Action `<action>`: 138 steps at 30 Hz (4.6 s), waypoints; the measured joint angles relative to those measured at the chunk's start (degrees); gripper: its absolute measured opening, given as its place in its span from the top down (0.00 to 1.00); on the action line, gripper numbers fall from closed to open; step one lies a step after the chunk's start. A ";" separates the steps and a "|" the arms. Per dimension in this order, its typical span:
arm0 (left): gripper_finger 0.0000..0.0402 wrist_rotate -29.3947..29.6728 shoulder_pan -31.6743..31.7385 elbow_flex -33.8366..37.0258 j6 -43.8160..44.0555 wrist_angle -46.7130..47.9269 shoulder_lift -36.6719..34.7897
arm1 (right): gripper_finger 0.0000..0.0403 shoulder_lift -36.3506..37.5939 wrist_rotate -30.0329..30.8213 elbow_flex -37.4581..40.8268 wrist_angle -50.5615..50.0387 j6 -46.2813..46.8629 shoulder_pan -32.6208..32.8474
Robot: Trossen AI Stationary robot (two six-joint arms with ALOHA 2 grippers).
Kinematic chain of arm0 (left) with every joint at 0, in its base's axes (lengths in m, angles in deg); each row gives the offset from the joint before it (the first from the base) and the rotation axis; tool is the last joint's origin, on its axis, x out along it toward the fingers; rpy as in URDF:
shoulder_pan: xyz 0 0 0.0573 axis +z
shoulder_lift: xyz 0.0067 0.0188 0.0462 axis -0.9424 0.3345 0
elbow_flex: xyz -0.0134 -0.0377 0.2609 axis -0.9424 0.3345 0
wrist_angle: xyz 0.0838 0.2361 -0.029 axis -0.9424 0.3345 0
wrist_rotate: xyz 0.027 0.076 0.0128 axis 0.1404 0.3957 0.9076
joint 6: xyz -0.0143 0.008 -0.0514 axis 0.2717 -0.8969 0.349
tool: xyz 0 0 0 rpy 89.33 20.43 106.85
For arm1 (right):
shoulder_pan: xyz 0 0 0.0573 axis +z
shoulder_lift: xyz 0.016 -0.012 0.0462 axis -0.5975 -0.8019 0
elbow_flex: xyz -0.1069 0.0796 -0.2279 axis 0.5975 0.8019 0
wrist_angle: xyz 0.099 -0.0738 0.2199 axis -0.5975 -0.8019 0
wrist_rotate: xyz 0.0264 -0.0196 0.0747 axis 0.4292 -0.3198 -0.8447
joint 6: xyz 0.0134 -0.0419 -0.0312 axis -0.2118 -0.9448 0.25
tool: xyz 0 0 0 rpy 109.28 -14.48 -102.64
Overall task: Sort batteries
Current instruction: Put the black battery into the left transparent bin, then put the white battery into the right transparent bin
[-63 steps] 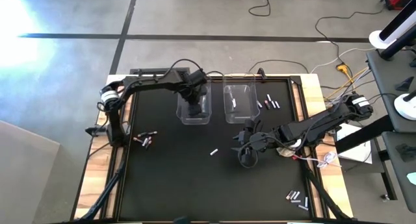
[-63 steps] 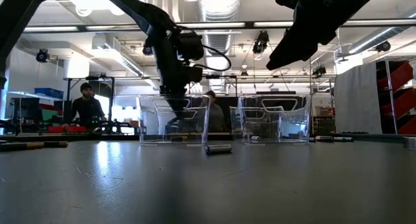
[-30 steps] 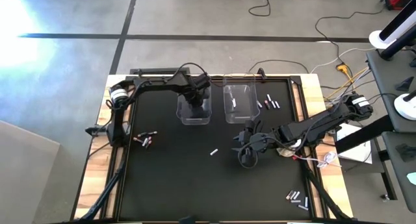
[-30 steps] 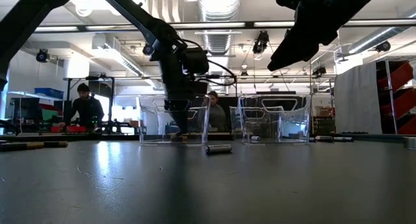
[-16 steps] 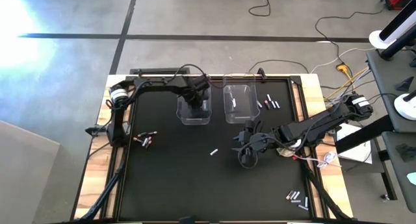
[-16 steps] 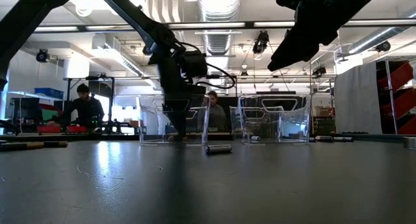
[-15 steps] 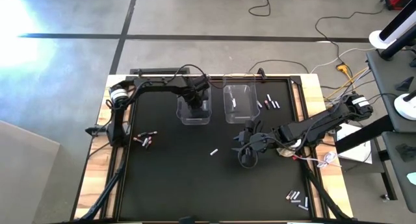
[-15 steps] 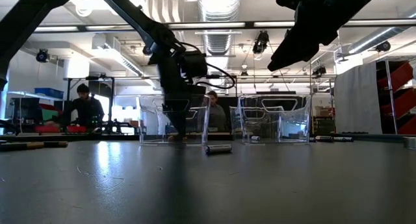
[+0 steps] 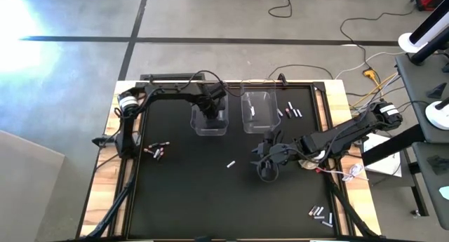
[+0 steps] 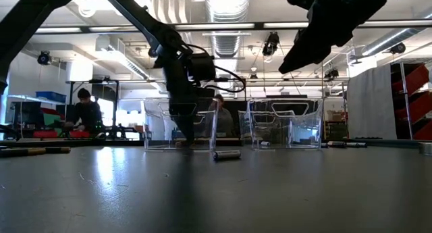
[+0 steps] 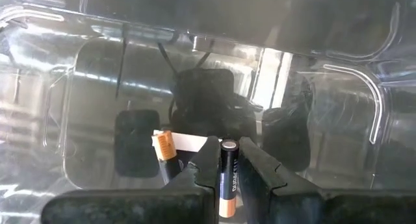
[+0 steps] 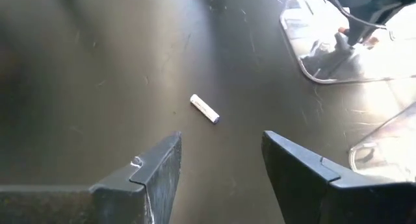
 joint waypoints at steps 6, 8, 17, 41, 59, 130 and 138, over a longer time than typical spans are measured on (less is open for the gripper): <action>0.95 -0.12 -0.04 0.05 -0.20 -0.17 -0.01 | 0.49 0.00 -2.54 0.00 0.04 -2.04 0.00; 0.94 -0.12 -0.08 0.05 -0.20 -0.18 0.00 | 0.49 0.00 -2.56 0.00 0.16 -2.07 0.00; 0.78 -0.05 -0.23 -0.25 -1.56 0.00 -0.30 | 0.49 -6.13 -3.09 0.00 8.53 -7.33 -0.27; 0.72 -8.84 -4.30 15.25 7.99 -12.82 -38.38 | 0.49 -29.22 -20.87 -7.52 20.00 -19.19 -10.99; 0.72 -8.63 -14.94 53.27 19.82 -68.40 -59.36 | 0.79 -34.98 -21.18 -7.51 23.69 -22.01 -12.31; 0.72 -8.58 -21.38 60.31 20.02 -76.03 -61.61 | 0.93 -26.12 -13.59 -29.88 -39.55 -14.84 -51.66; 0.72 -8.58 -21.38 60.31 20.02 -76.03 -61.61 | 0.93 -31.25 -18.72 -29.98 -38.00 -21.97 -52.33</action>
